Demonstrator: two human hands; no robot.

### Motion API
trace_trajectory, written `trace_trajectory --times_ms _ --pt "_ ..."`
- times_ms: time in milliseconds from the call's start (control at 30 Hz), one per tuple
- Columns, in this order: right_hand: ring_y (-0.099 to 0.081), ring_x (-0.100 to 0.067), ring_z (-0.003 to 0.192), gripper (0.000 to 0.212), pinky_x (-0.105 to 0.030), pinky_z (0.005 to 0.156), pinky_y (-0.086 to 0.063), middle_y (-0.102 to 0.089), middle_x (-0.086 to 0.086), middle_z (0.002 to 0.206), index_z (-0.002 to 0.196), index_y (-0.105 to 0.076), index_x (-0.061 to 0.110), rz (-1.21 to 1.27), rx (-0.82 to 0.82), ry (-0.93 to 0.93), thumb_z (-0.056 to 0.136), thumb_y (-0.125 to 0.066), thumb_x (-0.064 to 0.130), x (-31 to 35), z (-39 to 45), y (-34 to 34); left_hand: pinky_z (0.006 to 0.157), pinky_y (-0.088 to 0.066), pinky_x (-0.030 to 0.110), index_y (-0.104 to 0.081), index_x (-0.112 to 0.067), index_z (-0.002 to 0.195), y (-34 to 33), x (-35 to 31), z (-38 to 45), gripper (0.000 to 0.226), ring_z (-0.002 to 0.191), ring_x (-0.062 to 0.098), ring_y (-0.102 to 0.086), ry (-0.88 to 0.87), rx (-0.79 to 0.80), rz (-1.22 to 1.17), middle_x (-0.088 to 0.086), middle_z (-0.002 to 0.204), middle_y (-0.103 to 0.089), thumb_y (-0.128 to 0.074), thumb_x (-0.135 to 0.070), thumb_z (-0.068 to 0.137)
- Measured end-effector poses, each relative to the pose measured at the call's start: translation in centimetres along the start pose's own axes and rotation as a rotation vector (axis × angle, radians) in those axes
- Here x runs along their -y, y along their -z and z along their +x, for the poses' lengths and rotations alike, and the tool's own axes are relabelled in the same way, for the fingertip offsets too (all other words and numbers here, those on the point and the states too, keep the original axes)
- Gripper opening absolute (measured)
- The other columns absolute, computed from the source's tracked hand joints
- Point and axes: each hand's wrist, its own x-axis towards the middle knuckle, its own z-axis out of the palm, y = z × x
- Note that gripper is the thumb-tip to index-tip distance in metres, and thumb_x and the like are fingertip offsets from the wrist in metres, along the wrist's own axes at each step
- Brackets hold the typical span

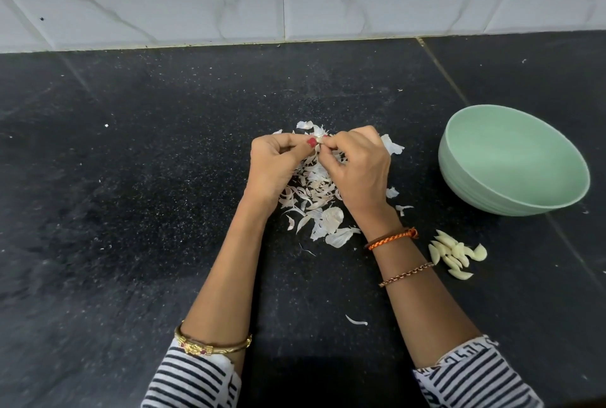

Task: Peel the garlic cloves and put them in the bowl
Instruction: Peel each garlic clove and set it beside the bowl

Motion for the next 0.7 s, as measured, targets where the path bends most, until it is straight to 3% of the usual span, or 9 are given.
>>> trace_trajectory --times_ms 67,167,233,367,700 --pt "-0.055 -0.022 0.062 0.02 -0.018 0.058 -0.033 -0.059 -0.002 0.054 0.058 -0.06 0.005 -0.024 -0.007 0.019 0.077 -0.063 0.013 0.03 -0.02 -0.01 0.054 -0.042 0.014 -0.071 -0.008 0.076 -0.07 0.09 0.05 0.01 0.065 0.017 -0.053 0.029 -0.007 -0.004 0.014 0.072 -0.065 -0.065 -0.006 0.084" --pt "-0.053 -0.022 0.058 0.023 -0.016 0.059 -0.03 -0.055 -0.002 0.051 0.055 -0.057 0.006 -0.061 -0.029 0.058 0.077 -0.065 0.009 -0.06 0.08 0.02 0.054 -0.04 0.018 -0.07 -0.006 0.074 -0.3 0.06 0.0 0.011 0.069 0.022 -0.046 0.044 -0.013 -0.003 0.019 0.075 -0.059 -0.065 -0.008 0.084" --pt "-0.052 -0.022 0.058 0.025 -0.018 0.058 -0.03 -0.054 -0.002 0.051 0.055 -0.057 0.005 -0.09 -0.028 0.077 0.078 -0.067 0.007 -0.06 0.0 -0.04 0.054 -0.041 0.016 -0.07 -0.007 0.072 -0.42 -0.07 -0.1 0.012 0.065 0.018 -0.048 0.046 -0.021 -0.012 0.014 0.071 -0.061 -0.066 -0.007 0.083" --pt "-0.052 -0.021 0.058 0.023 -0.018 0.058 -0.03 -0.055 -0.002 0.052 0.057 -0.058 0.005 -0.091 -0.03 0.08 0.078 -0.068 0.007 0.02 -0.09 -0.1 0.051 -0.04 0.008 -0.07 0.001 0.081 -0.62 -0.35 -0.23 0.008 0.053 -0.004 -0.054 0.049 -0.035 -0.034 -0.011 0.056 -0.063 -0.063 -0.002 0.083" --pt "-0.051 -0.022 0.056 0.024 -0.018 0.057 -0.03 -0.053 -0.002 0.05 0.056 -0.055 0.004 -0.036 -0.045 0.052 0.076 -0.067 0.01 0.39 0.07 0.08 0.048 -0.037 0.006 -0.065 0.012 0.091 -1.01 -0.72 -0.54 0.014 0.045 -0.007 -0.05 0.082 -0.046 -0.054 -0.016 0.043 -0.055 -0.056 0.004 0.086"
